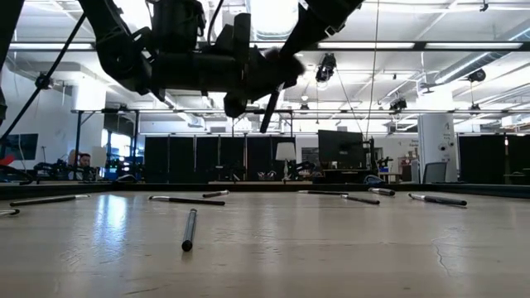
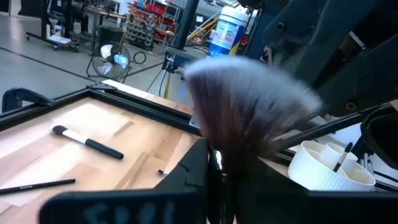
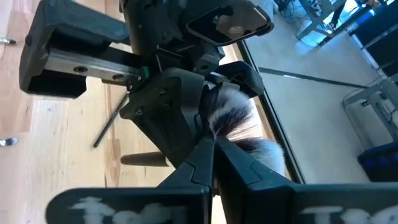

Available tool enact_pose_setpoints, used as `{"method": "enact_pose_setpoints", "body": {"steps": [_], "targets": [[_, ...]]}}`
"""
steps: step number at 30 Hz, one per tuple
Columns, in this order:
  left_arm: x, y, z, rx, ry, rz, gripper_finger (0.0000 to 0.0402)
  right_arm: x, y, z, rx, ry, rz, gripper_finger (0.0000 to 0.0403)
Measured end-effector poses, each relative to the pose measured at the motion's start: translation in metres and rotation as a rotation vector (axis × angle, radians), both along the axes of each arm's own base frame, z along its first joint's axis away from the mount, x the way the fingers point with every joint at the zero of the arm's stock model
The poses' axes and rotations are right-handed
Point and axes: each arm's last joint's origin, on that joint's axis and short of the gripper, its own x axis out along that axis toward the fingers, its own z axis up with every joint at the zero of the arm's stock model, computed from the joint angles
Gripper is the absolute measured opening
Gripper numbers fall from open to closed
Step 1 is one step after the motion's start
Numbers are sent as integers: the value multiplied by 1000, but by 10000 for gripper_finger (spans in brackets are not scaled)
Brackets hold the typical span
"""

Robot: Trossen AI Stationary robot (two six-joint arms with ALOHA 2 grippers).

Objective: Put items in baskets/containers
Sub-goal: Put the black highlighter brush into the white organizer

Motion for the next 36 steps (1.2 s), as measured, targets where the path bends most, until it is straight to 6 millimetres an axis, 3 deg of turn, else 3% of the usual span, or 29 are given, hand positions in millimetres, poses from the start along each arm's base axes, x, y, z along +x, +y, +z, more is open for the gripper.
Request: {"method": "enact_pose_setpoints", "body": {"steps": [5,10,13,17,24,28,36], "targets": [[-2,3,0,3,-1,12,32,-4,0,1,34,-3,-33,11],[-15,10,-2,27,-54,6,32,-26,-3,5,100,2,-97,28],[-27,14,-2,52,-142,-34,32,-39,-4,-9,135,-23,-119,33],[-44,15,-1,85,-265,-110,32,-48,-3,-34,267,-179,-37,34],[-50,11,-1,125,-300,-183,32,-40,-10,-65,433,-571,169,42],[-48,11,2,135,-311,-200,32,-30,-18,-73,452,-586,151,78],[-46,11,6,148,-327,-217,32,-3,-25,-61,448,-625,147,176]]}}
